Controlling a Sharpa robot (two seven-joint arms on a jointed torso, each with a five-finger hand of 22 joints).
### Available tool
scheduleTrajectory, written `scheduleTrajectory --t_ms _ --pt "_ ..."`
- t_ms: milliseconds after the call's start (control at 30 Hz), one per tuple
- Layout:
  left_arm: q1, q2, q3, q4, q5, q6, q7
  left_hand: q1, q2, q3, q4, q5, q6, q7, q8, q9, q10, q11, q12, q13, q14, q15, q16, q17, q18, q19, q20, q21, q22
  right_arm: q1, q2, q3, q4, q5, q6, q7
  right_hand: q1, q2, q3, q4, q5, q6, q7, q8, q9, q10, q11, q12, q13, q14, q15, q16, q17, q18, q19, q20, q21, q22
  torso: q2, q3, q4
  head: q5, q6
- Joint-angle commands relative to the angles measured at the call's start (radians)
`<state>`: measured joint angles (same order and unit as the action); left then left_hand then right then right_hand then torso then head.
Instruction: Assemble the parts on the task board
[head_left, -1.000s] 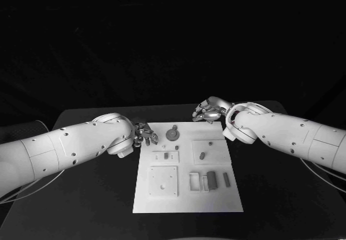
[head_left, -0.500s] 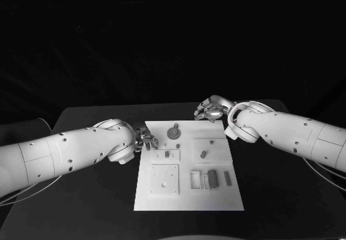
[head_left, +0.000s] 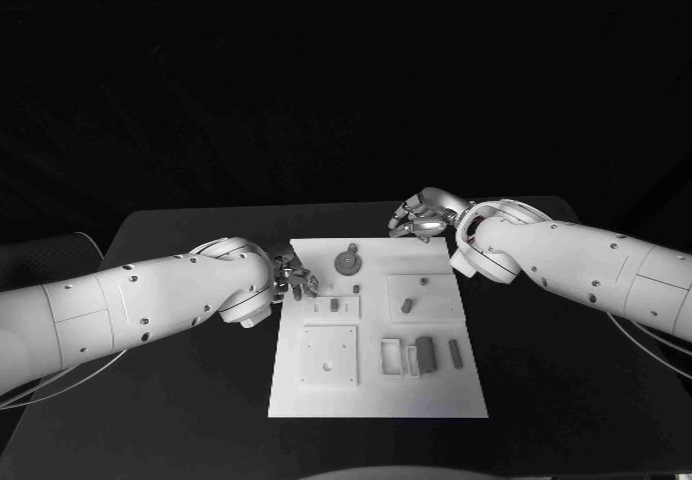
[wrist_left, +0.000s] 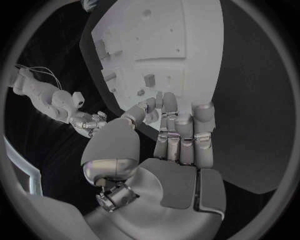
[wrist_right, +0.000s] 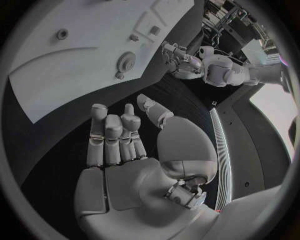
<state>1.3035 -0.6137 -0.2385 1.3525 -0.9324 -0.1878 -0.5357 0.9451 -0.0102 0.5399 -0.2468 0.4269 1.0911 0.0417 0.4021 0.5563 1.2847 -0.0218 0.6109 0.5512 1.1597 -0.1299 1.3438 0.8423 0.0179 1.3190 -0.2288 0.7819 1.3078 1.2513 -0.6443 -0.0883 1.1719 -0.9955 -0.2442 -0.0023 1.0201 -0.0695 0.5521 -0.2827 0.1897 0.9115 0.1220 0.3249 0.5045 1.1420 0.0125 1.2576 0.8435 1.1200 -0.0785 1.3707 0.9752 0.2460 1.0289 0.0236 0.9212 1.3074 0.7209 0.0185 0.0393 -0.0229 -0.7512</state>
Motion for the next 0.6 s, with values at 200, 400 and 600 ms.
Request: scheduleTrajectory --t_ms 200,400,600 --pt "-0.010 0.007 0.000 0.000 -0.031 0.042 -0.007 0.006 -0.003 0.008 0.005 0.035 0.031 -0.005 0.048 0.092 0.049 -0.045 0.009 0.003 0.032 -0.042 0.004 0.003 0.071 0.016 -0.027 0.007 0.021 0.000 0.000 0.000 0.003 -0.001 0.013 0.008 -0.011 -0.001 0.004 0.000 0.006 0.000 0.007 -0.007 0.001 -0.005 0.003 -0.001 0.001 0.000 -0.009 0.001 -0.002 0.016 0.004 0.000 -0.006 0.010 0.000 0.0003 -0.0002 0.002 -0.001" --pt "-0.013 0.008 0.001 0.001 -0.066 0.059 -0.007 0.002 -0.006 0.007 0.011 0.033 0.032 -0.006 0.052 0.094 0.048 -0.046 0.012 0.005 0.033 -0.042 0.005 0.004 0.070 0.016 -0.027 0.009 0.021 0.000 -0.001 0.000 0.003 -0.002 0.011 0.008 -0.011 -0.001 0.004 0.000 0.006 -0.001 0.007 -0.007 0.002 -0.005 0.003 -0.001 0.001 0.000 -0.009 0.001 -0.002 0.016 0.004 0.000 -0.006 0.010 0.000 0.0004 -0.0003 0.001 -0.005" --pt "-0.015 0.010 0.001 0.003 -0.101 0.065 -0.005 0.002 -0.006 0.007 0.012 0.033 0.032 -0.006 0.053 0.094 0.049 -0.046 0.013 0.005 0.033 -0.042 0.005 0.004 0.070 0.016 -0.028 0.009 0.021 0.000 -0.001 0.000 0.004 -0.002 0.011 0.008 -0.011 -0.001 0.004 0.000 0.006 -0.001 0.007 -0.007 0.002 -0.005 0.003 -0.001 0.001 0.000 -0.009 0.001 -0.002 0.016 0.004 0.000 -0.006 0.010 0.000 0.0010 -0.0006 0.004 -0.008"
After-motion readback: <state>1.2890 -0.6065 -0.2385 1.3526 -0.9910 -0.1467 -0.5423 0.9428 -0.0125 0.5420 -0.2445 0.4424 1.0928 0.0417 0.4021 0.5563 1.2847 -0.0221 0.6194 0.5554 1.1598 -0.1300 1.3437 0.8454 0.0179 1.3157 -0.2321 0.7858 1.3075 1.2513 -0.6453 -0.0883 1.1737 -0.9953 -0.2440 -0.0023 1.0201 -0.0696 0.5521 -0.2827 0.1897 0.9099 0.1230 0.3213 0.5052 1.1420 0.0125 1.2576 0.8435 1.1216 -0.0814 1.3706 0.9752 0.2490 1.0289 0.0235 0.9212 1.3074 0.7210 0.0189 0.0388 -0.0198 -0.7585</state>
